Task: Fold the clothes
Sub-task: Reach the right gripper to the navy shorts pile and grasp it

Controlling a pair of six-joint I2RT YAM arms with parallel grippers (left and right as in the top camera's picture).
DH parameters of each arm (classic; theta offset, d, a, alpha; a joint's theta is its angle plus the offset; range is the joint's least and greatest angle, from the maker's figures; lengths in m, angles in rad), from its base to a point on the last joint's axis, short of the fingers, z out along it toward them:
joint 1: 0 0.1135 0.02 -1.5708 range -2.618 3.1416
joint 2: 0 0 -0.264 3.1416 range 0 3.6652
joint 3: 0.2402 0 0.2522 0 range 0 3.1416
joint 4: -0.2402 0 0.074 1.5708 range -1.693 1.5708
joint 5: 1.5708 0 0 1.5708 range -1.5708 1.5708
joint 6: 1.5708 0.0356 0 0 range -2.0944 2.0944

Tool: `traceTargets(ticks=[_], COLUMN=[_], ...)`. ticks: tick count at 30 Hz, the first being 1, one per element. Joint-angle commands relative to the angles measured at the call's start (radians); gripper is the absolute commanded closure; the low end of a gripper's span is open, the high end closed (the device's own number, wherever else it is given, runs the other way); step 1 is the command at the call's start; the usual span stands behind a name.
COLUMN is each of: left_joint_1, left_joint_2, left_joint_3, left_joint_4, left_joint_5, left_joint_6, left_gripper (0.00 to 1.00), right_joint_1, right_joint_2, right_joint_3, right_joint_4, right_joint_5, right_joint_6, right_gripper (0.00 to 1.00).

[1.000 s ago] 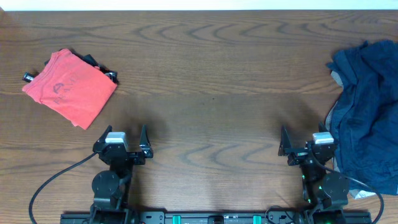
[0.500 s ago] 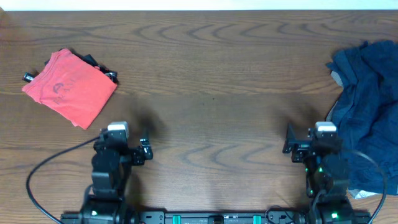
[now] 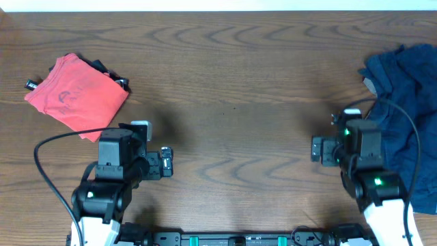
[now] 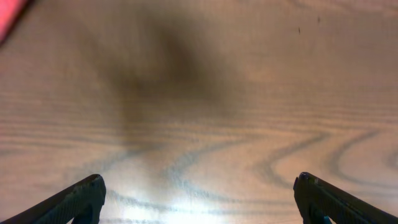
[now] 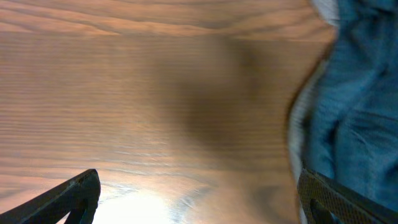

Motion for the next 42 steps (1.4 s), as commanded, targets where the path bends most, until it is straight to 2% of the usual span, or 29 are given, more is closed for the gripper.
traceTargets(ticks=[1, 3, 7, 9, 13, 18, 26, 41, 42], left_joint_1=[-0.002, -0.002, -0.002, -0.002, -0.002, -0.002, -0.002, -0.002, -0.002], left_joint_2=[0.026, 0.034, 0.035, 0.035, 0.035, 0.035, 0.035, 0.035, 0.035], left_joint_3=[0.029, 0.029, 0.029, 0.029, 0.029, 0.029, 0.029, 0.029, 0.029], left_joint_4=[-0.036, -0.050, -0.050, -0.050, -0.050, -0.050, -0.050, -0.050, -0.050], left_joint_5=[0.042, 0.042, 0.041, 0.041, 0.041, 0.041, 0.041, 0.041, 0.041], left_joint_6=[-0.009, -0.009, -0.009, -0.009, -0.009, -0.009, -0.009, -0.009, -0.009], left_gripper=[0.02, 0.02, 0.02, 0.02, 0.02, 0.02, 0.02, 0.02, 0.02], right_joint_1=[-0.011, -0.017, -0.065, -0.105, -0.185, -0.263, -0.355, -0.375, -0.375], right_joint_2=[0.045, 0.063, 0.119, 0.152, 0.227, 0.319, 0.394, 0.531, 0.535], right_joint_3=[0.040, 0.040, 0.040, 0.040, 0.039, 0.038, 0.038, 0.037, 0.037], right_joint_4=[0.005, 0.011, 0.014, 0.022, 0.022, 0.023, 0.062, 0.106, 0.108], right_joint_5=[-0.082, 0.040, 0.405, 0.463, 0.462, 0.463, 0.473, 0.473, 0.474], right_joint_6=[0.014, 0.074, 0.258, 0.280, 0.296, 0.309, 0.358, 0.358, 0.358], right_gripper=[0.01, 0.01, 0.01, 0.01, 0.02, 0.14, 0.25, 0.33, 0.36])
